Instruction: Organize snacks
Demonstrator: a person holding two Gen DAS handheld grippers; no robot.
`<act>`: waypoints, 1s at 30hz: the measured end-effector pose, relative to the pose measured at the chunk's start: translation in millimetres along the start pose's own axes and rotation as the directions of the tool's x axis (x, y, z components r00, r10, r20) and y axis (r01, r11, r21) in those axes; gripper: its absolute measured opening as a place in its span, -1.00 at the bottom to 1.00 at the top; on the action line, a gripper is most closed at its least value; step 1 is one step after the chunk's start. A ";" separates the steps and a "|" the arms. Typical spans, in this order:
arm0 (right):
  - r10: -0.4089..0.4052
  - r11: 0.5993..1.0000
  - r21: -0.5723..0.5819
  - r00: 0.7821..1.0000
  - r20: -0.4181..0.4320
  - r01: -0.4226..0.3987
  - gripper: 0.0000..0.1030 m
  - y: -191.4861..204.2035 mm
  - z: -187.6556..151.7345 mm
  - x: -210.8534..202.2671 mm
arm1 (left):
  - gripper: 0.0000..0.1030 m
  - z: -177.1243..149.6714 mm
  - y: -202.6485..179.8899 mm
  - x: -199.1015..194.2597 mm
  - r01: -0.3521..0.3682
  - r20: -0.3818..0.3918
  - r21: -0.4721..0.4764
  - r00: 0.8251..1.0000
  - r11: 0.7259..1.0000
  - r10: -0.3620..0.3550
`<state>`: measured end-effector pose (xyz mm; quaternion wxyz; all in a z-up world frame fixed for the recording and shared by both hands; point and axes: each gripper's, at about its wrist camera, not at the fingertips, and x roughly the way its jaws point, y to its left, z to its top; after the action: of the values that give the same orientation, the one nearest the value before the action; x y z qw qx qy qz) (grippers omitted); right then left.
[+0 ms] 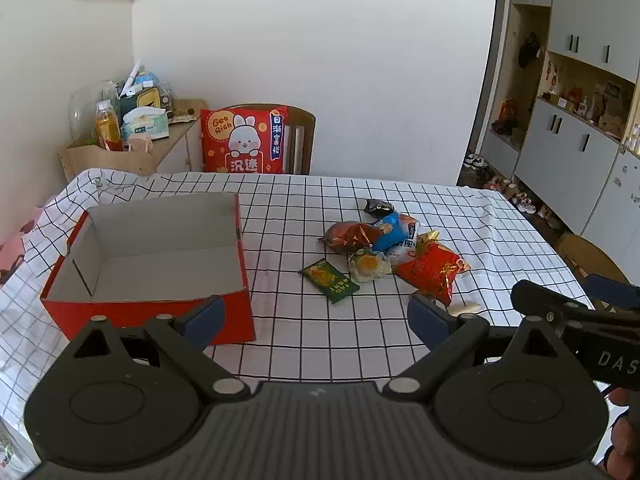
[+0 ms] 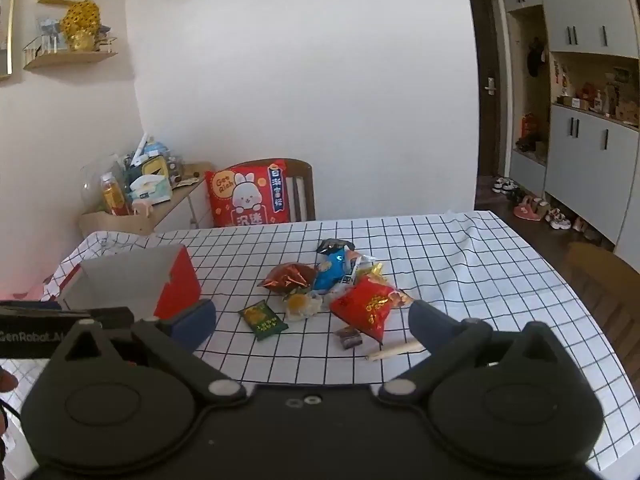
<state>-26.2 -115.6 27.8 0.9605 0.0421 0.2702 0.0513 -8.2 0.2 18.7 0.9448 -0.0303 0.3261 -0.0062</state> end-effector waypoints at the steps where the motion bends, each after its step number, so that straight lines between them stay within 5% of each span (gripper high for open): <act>1: 0.003 1.000 -0.004 1.000 0.002 -0.003 0.99 0.0 0.9 -0.2 | 0.91 0.0 -0.8 -0.1 0.001 -0.002 0.001 1.000 1.000 -0.001; 30: 0.016 0.999 -0.028 1.000 -0.018 -0.016 0.99 1.3 4.7 8.1 | 0.91 3.3 -3.8 1.7 -0.007 0.006 -0.011 1.000 1.000 0.007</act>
<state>-17.0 -113.6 27.8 0.9582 0.0302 0.2775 0.0631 -4.8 -3.5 20.5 0.9456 -0.0346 0.3235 -0.0011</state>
